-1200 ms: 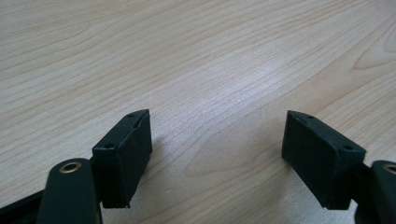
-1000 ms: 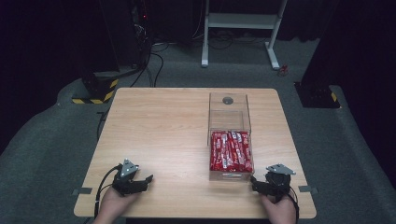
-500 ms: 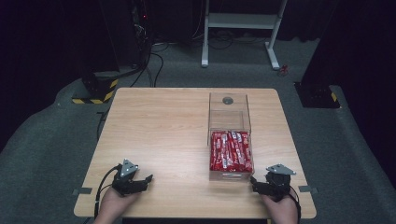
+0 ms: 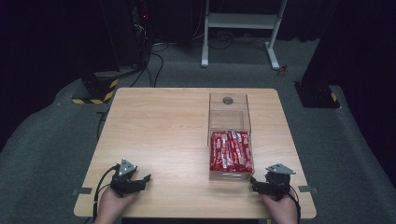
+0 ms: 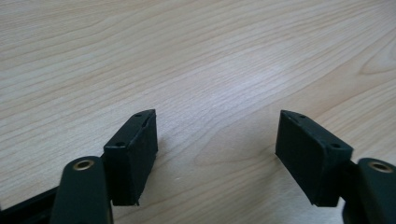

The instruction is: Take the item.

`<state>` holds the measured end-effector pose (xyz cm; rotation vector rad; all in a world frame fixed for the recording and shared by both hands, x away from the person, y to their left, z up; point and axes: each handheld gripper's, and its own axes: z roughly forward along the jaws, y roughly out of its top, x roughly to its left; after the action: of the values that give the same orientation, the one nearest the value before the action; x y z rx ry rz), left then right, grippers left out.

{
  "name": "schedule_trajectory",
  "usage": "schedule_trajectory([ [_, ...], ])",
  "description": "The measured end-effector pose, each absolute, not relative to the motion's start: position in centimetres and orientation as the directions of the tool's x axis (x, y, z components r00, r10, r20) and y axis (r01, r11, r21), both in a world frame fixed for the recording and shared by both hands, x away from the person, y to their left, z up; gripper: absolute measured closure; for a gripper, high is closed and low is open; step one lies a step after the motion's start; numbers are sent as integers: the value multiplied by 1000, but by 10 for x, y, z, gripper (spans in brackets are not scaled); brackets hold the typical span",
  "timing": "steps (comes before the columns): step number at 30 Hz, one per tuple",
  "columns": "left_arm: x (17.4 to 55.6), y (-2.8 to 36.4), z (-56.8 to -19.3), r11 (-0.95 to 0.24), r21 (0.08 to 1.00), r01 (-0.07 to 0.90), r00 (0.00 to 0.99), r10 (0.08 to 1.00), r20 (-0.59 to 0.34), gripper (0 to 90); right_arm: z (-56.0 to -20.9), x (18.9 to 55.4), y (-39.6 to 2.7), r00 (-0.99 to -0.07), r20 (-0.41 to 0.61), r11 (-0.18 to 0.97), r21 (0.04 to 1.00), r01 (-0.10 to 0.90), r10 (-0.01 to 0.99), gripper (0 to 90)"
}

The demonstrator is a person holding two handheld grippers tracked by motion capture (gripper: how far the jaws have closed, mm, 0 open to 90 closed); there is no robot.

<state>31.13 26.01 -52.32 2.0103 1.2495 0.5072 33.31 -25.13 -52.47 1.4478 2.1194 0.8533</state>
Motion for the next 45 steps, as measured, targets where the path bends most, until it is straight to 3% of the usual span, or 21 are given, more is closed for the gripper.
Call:
schedule_trajectory([
  [13,307,248,-506,-269,791,550,499,865,-53,344,-525,330,-252,-361,-6,263,697,667,932,78],
  [45,320,208,-480,-274,852,446,563,826,-29,342,-521,327,-258,-348,-3,253,693,676,938,88],
])
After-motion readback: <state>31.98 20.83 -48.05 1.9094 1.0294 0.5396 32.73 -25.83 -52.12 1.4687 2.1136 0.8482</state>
